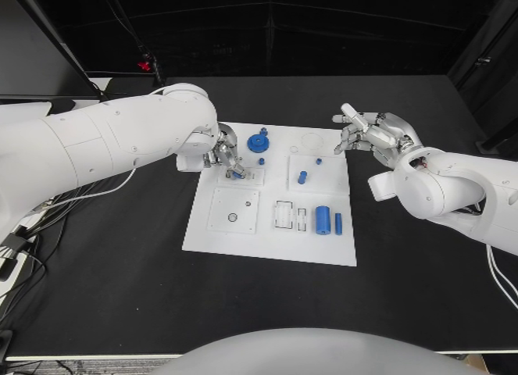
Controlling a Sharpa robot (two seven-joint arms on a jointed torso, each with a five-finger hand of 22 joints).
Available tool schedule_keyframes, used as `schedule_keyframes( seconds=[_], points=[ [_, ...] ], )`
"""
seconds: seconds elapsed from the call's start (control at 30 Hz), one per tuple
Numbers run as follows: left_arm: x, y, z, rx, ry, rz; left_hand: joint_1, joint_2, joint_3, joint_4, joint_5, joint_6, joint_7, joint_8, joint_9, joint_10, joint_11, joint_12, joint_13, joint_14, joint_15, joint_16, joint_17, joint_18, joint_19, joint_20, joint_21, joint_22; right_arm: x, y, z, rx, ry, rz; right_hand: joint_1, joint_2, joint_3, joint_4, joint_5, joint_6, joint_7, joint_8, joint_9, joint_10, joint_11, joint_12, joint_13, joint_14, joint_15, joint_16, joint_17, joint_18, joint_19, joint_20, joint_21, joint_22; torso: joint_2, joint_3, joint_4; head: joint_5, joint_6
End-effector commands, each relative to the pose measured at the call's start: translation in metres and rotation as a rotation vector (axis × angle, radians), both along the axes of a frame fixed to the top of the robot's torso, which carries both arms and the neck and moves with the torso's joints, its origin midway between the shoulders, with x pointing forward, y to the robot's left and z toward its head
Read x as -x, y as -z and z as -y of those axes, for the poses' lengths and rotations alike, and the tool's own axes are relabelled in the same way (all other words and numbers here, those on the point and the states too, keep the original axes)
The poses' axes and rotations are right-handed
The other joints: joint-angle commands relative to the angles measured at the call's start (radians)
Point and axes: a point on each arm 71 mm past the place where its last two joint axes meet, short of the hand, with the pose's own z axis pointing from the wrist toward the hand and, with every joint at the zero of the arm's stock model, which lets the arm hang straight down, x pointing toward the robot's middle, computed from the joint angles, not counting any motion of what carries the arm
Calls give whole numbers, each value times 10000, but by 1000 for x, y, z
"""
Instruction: Assemble the parts on the task board
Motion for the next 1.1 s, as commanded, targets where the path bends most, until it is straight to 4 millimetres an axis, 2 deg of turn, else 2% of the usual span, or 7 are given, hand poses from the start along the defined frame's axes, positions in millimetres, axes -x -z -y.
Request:
schedule_keyframes(
  seconds=[0.03, 1.1],
  points=[
    [2, 6, -1, -279, 31, -246, -77, 14, 561, -552, -13, 63, -118, -63, -11, 1043, 44, -44, 2630, 1026, 52, 9, 2635, -66, 1079, 72, 31, 2631, 0, -2, -2, -83, -106, 101, 8, 104, -19, 22, 48, -77, 84, 50, -3, -55, -16, 44, -11, -82, 2, 47, -10, 88, 19, 61, -41, -11, 2, -2, 2, -1, -13],
    [2, 7, 4, -314, 133, -319, -354, 87, 533, -538, -38, 48, -107, -114, 20, 1043, 51, -44, 2630, 1026, 56, 9, 2635, -66, 1079, 74, 31, 2631, 0, -2, 0, -60, -47, 88, -4, 125, -24, 23, 66, -79, 90, 76, -1, -60, -14, 56, -33, -88, 5, 60, -33, 88, 20, 64, -47, -17, 3, -2, 3, -57, -71]
  ],
)
